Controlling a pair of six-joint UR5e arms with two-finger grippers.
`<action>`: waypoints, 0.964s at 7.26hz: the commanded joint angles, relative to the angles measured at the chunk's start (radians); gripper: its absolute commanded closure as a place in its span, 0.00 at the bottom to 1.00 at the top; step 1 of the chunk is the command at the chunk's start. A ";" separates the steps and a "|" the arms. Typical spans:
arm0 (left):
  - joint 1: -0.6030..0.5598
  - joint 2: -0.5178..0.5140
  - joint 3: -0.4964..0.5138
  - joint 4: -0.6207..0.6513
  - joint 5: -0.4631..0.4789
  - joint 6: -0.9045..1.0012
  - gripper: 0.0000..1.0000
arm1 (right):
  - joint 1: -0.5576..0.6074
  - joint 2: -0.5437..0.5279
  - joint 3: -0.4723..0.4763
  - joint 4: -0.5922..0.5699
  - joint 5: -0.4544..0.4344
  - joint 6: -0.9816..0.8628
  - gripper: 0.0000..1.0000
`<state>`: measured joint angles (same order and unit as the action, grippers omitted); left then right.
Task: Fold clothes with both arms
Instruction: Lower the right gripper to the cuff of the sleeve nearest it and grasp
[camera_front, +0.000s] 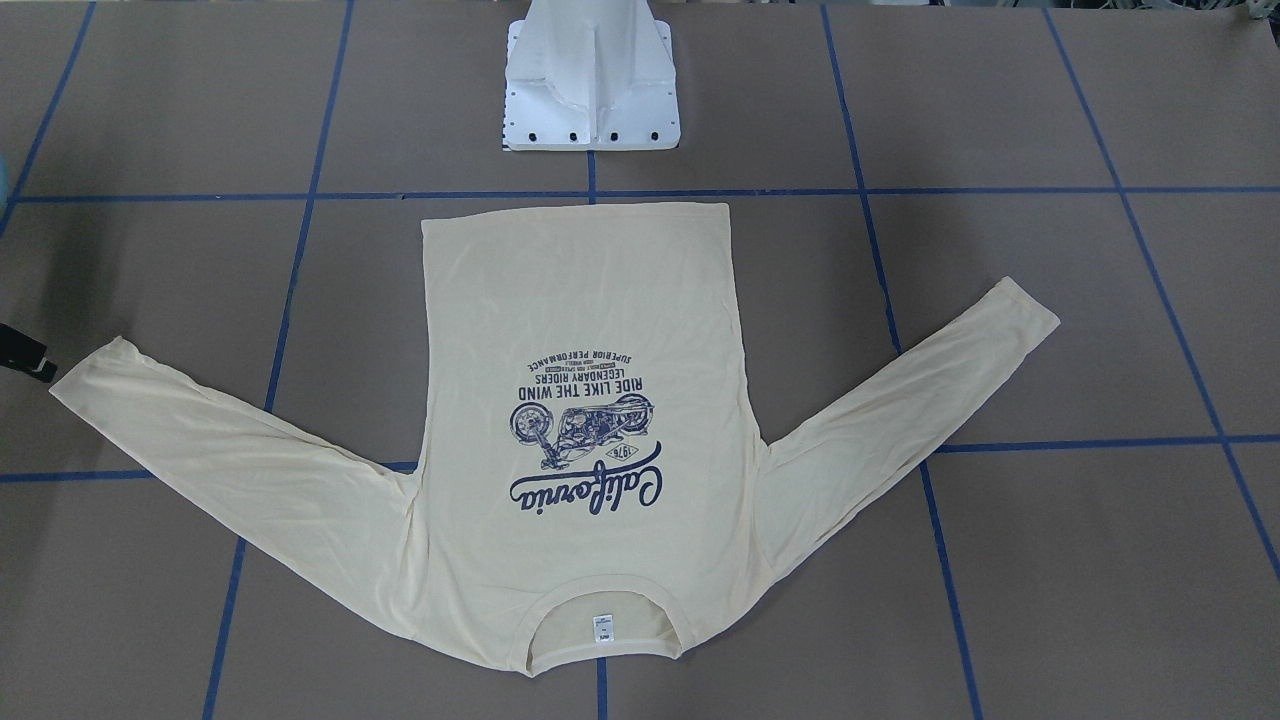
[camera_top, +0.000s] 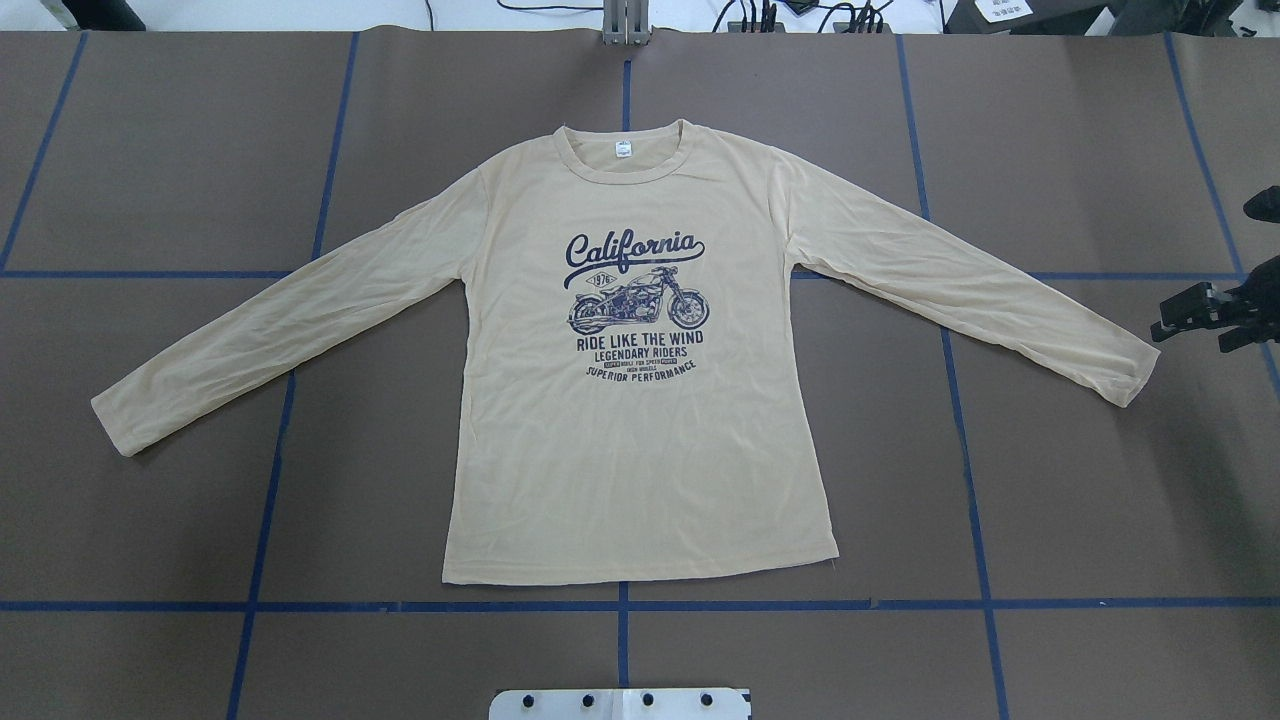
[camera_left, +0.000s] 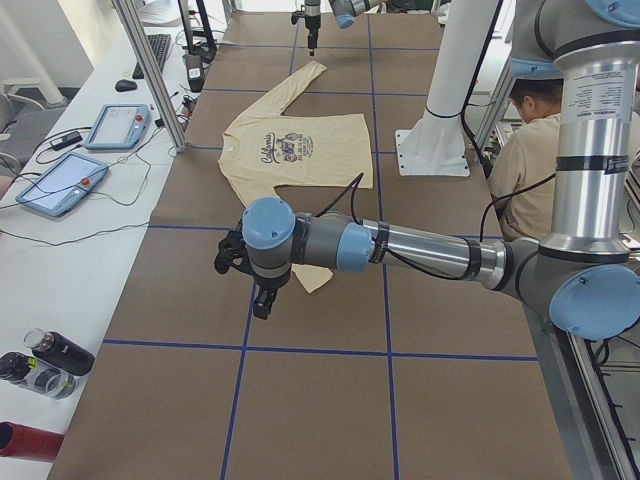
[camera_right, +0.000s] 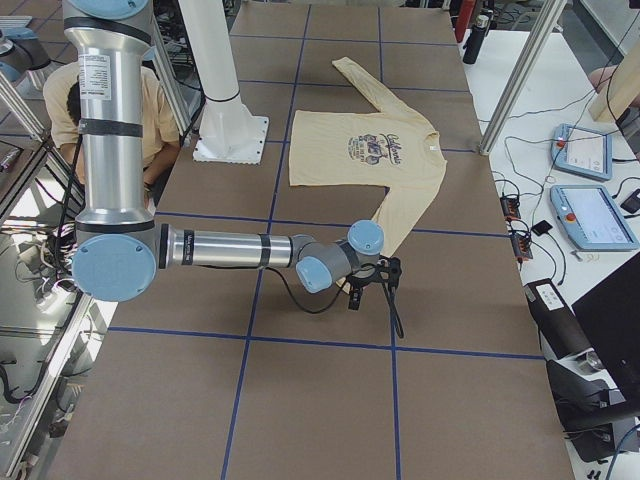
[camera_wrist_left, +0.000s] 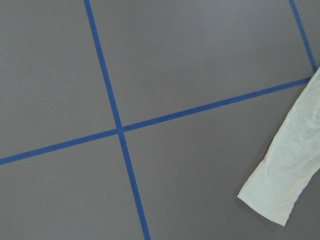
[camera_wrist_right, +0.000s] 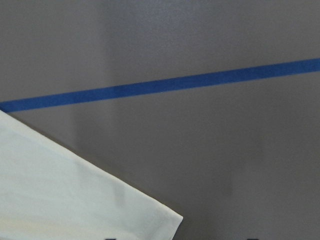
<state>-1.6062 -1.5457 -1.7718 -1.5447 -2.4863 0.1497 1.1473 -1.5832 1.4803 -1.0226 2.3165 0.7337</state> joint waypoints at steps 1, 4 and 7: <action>0.000 0.001 -0.011 0.000 0.000 -0.013 0.00 | -0.014 0.008 -0.038 0.007 -0.003 0.004 0.16; -0.001 0.003 -0.023 0.000 0.001 -0.012 0.00 | -0.017 0.026 -0.061 0.006 -0.003 0.006 0.16; -0.001 0.003 -0.024 0.000 0.000 -0.010 0.00 | -0.018 0.058 -0.089 0.006 0.001 0.065 0.09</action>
<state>-1.6076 -1.5433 -1.7954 -1.5447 -2.4861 0.1394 1.1299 -1.5363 1.3956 -1.0174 2.3159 0.7755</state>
